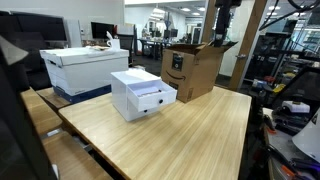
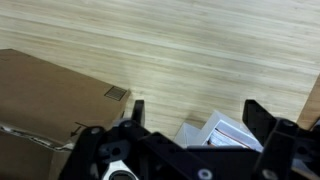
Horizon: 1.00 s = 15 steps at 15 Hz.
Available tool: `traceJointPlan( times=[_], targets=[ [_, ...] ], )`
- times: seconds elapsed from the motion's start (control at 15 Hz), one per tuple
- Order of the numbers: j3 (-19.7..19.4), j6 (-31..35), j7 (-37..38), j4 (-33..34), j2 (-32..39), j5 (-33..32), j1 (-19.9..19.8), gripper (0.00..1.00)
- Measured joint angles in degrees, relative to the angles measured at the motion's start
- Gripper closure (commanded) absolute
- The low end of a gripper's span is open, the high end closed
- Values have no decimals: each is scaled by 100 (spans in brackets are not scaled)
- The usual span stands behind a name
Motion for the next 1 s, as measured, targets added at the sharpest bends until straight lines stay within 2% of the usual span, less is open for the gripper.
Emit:
traceJointPlan(
  times=[1.0],
  targets=[
    [296,735,-5,747,1172,35,468,0]
  ],
)
